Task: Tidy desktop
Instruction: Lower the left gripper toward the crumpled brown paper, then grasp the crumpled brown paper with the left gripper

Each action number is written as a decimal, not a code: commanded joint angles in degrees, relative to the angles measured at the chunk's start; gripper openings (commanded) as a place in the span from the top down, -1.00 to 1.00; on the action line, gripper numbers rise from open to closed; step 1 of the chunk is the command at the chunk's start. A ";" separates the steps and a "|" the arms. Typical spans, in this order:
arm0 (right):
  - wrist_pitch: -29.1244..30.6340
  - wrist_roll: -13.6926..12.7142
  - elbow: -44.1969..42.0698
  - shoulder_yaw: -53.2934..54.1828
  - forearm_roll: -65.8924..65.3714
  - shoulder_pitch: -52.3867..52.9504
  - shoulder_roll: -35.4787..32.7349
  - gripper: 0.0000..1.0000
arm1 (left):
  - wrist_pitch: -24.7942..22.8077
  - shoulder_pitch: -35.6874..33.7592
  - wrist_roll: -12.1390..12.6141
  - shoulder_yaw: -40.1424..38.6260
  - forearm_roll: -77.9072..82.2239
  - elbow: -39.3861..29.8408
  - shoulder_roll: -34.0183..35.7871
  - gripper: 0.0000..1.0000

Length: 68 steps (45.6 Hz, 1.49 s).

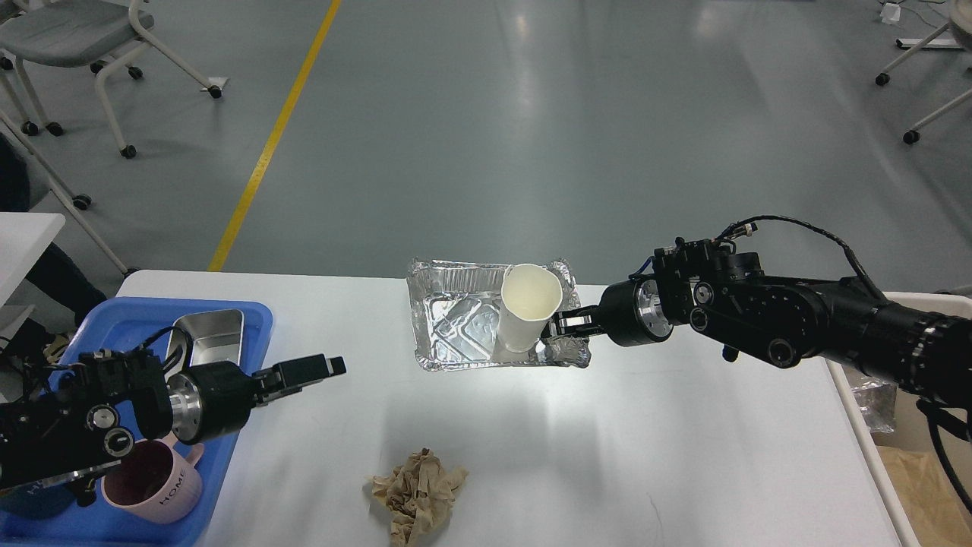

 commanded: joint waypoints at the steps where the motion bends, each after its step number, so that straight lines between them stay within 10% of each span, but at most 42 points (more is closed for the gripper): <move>1: 0.00 0.00 -0.03 0.00 0.00 0.08 -0.01 1.00 | 0.72 0.24 0.01 2.50 3.69 1.00 -3.53 -0.84; 43: 0.00 0.09 0.06 0.09 0.00 0.08 0.17 1.00 | 3.79 7.27 -0.16 7.51 8.53 14.01 -23.57 -0.73; 54: 0.00 0.09 0.06 0.09 0.00 0.08 -0.01 1.00 | 4.59 6.92 -0.25 7.51 8.79 13.92 -24.01 -0.30; 58: -0.09 0.00 -0.12 0.09 0.00 0.08 0.08 1.00 | 4.41 6.92 -0.86 7.60 8.70 13.84 -23.66 0.43; 68: -0.18 0.00 -0.65 0.09 0.00 0.17 0.35 1.00 | 4.67 6.57 -3.76 9.80 8.70 13.92 -23.40 0.99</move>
